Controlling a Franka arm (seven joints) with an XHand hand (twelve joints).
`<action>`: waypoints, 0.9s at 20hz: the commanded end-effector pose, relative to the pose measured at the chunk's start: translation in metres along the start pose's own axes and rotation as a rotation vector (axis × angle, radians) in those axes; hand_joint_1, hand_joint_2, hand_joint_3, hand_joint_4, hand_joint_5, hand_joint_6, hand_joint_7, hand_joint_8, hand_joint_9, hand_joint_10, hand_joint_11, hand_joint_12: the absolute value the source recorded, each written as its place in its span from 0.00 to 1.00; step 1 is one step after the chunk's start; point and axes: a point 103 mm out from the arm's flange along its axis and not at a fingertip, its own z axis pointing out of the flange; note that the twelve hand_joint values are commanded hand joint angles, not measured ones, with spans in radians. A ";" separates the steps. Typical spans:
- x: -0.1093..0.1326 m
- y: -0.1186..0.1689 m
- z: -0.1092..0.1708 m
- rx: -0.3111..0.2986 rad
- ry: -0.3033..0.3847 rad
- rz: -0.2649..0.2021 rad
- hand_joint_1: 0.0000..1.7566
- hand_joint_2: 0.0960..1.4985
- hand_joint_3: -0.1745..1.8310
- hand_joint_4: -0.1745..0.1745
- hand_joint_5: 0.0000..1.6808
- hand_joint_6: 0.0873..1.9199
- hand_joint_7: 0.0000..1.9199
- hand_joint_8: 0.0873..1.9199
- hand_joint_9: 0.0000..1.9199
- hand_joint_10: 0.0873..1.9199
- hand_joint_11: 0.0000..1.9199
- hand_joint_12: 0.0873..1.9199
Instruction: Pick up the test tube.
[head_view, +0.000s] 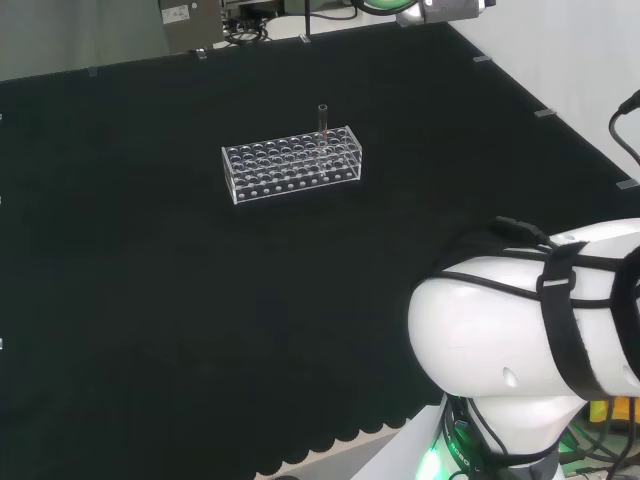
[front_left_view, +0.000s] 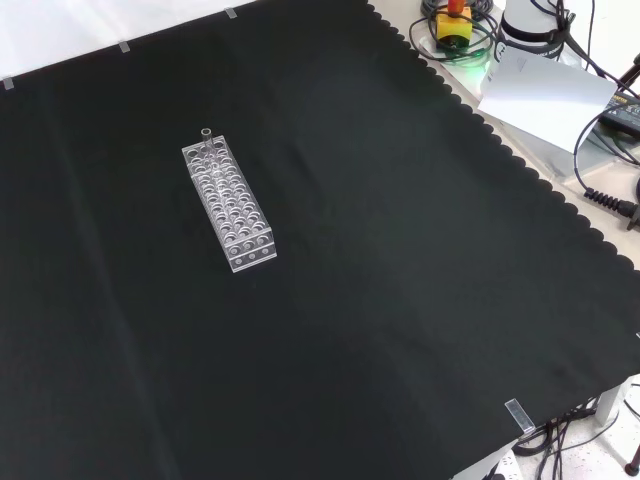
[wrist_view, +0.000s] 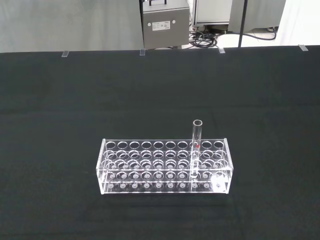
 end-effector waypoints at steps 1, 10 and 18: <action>0.000 0.000 0.000 -0.004 -0.005 0.004 0.24 0.50 0.33 0.44 0.06 0.01 0.05 0.12 0.05 0.11 0.04 0.56; -0.003 0.019 0.004 -0.008 0.019 0.006 0.18 0.60 0.20 0.45 0.01 0.00 0.00 0.17 0.00 0.17 0.00 0.61; -0.013 0.069 0.019 0.041 0.017 0.008 0.19 0.62 0.17 0.40 0.07 0.00 0.01 0.34 0.00 0.37 0.00 0.73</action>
